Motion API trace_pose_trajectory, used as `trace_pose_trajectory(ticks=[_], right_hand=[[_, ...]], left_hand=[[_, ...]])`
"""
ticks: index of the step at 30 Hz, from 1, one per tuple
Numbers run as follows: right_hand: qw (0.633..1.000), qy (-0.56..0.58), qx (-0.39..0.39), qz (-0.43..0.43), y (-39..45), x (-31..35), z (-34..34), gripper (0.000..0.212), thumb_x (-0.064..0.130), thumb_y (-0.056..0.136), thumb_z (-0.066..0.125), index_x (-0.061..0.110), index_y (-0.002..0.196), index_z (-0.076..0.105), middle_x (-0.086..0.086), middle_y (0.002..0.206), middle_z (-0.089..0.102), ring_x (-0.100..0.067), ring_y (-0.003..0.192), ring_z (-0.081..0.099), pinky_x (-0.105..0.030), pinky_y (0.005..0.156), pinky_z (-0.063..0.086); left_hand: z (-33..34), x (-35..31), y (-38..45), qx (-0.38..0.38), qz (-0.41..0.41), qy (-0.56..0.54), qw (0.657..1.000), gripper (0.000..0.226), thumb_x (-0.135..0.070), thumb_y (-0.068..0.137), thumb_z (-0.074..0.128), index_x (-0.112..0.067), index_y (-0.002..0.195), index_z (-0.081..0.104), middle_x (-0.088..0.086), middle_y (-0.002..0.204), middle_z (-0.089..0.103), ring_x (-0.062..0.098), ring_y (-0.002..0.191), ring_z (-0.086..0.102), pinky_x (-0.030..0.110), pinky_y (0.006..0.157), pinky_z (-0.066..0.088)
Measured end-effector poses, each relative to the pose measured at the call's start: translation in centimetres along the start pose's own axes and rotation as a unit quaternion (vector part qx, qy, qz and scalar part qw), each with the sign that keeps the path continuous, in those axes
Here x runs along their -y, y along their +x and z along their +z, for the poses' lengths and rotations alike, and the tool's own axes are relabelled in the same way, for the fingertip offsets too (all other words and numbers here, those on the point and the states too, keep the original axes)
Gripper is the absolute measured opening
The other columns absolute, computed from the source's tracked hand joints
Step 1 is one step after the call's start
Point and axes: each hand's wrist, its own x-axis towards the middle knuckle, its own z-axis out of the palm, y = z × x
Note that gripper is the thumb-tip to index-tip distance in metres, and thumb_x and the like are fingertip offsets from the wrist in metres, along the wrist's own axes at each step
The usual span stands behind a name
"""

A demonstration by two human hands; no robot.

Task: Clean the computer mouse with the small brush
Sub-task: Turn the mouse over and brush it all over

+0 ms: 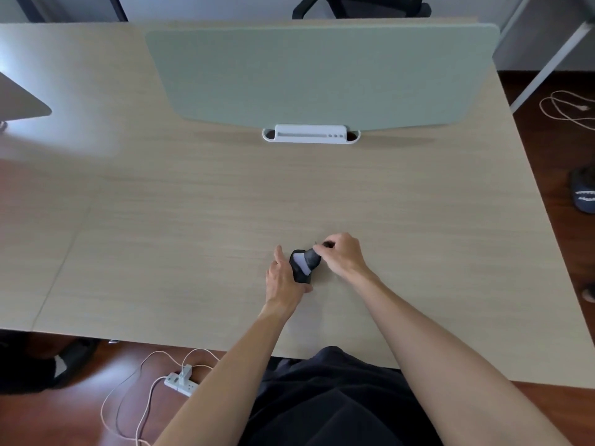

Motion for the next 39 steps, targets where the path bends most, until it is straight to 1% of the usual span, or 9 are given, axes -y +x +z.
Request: trace_pose_trajectory(ticks=[3,6,11,17,21,23,30,35,39], right_hand=[[0.998,-0.014,-0.062,0.014,0.6,-0.6,0.1,0.03,0.02,0.08,0.063,-0.007,0.069,0.056,-0.015,0.06,0.054,-0.025,0.058,0.044,-0.034,0.052,0.041],[0.995,0.024,-0.096,-0.024,0.5,0.2,-0.2,0.034,0.02,0.078,0.061,-0.002,0.06,0.043,-0.006,0.055,0.038,-0.02,0.054,0.031,-0.031,0.049,0.028],[0.999,0.001,0.022,-0.025,0.2,0.4,-0.1,0.036,0.022,0.078,0.068,0.0,0.057,0.048,-0.002,0.053,0.041,-0.017,0.053,0.037,-0.028,0.047,0.028],[0.997,0.013,-0.074,-0.034,1.0,-0.2,-0.9,0.032,0.015,0.077,0.062,0.011,0.055,0.039,-0.004,0.054,0.034,-0.02,0.055,0.029,-0.031,0.049,0.025],[0.998,0.043,0.031,-0.027,0.6,1.5,-0.2,0.041,0.026,0.079,0.068,0.01,0.054,0.041,0.0,0.052,0.034,-0.014,0.051,0.03,-0.022,0.042,0.022],[0.998,0.013,0.064,-0.023,0.8,1.9,0.9,0.037,0.024,0.078,0.068,0.004,0.056,0.047,-0.003,0.055,0.036,-0.016,0.054,0.032,-0.026,0.047,0.025],[0.998,-0.03,-0.04,-0.032,2.3,1.9,0.0,0.028,0.016,0.076,0.061,0.011,0.057,0.041,-0.001,0.055,0.036,-0.022,0.054,0.03,-0.031,0.049,0.027],[0.998,-0.005,0.059,-0.021,1.8,1.9,-0.7,0.033,0.02,0.077,0.067,0.0,0.058,0.049,-0.003,0.057,0.04,-0.018,0.055,0.035,-0.027,0.048,0.028],[0.998,-0.047,-0.039,-0.018,1.4,0.5,-0.3,0.026,0.014,0.077,0.062,0.006,0.057,0.047,-0.004,0.057,0.045,-0.024,0.056,0.04,-0.031,0.05,0.033]], left_hand=[[-0.2,-0.1,0.0,0.001,-0.002,-0.001,1.0,0.12,-0.013,0.06,0.09,-0.01,0.149,0.009,0.015,0.124,0.055,0.033,0.119,0.051,0.034,0.09,0.043],[-0.3,-0.1,0.0,0.001,-0.006,-0.009,1.0,0.121,-0.011,0.059,0.089,-0.011,0.149,0.008,0.013,0.118,0.055,0.032,0.115,0.052,0.029,0.081,0.041],[-0.5,-0.2,0.0,0.002,-0.007,-0.015,1.0,0.123,-0.011,0.058,0.09,-0.009,0.149,0.007,0.015,0.121,0.057,0.033,0.118,0.052,0.033,0.087,0.044],[-0.5,-0.3,0.0,0.011,-0.014,-0.02,1.0,0.125,-0.01,0.059,0.089,-0.011,0.15,0.004,0.013,0.118,0.057,0.032,0.114,0.055,0.029,0.08,0.043],[-0.6,-0.1,0.1,0.008,-0.024,-0.049,0.998,0.131,-0.008,0.059,0.089,-0.014,0.152,-0.002,0.011,0.114,0.057,0.031,0.113,0.056,0.033,0.085,0.049],[-0.6,0.0,0.0,0.007,-0.028,-0.07,0.997,0.132,-0.005,0.057,0.089,-0.016,0.151,-0.002,0.006,0.108,0.055,0.031,0.11,0.056,0.034,0.084,0.05],[-0.7,-0.2,-0.2,0.006,-0.033,-0.06,0.998,0.132,-0.007,0.054,0.091,-0.016,0.151,0.0,0.012,0.108,0.057,0.031,0.106,0.056,0.033,0.081,0.049],[-0.7,-0.3,-0.3,-0.001,-0.022,-0.065,0.998,0.122,-0.003,0.057,0.089,-0.013,0.148,0.008,0.002,0.091,0.054,0.026,0.093,0.058,0.029,0.071,0.046],[-0.7,-0.4,-0.3,0.002,-0.018,-0.048,0.999,0.118,-0.002,0.056,0.088,-0.016,0.145,0.011,0.007,0.1,0.054,0.029,0.098,0.056,0.033,0.076,0.049]])
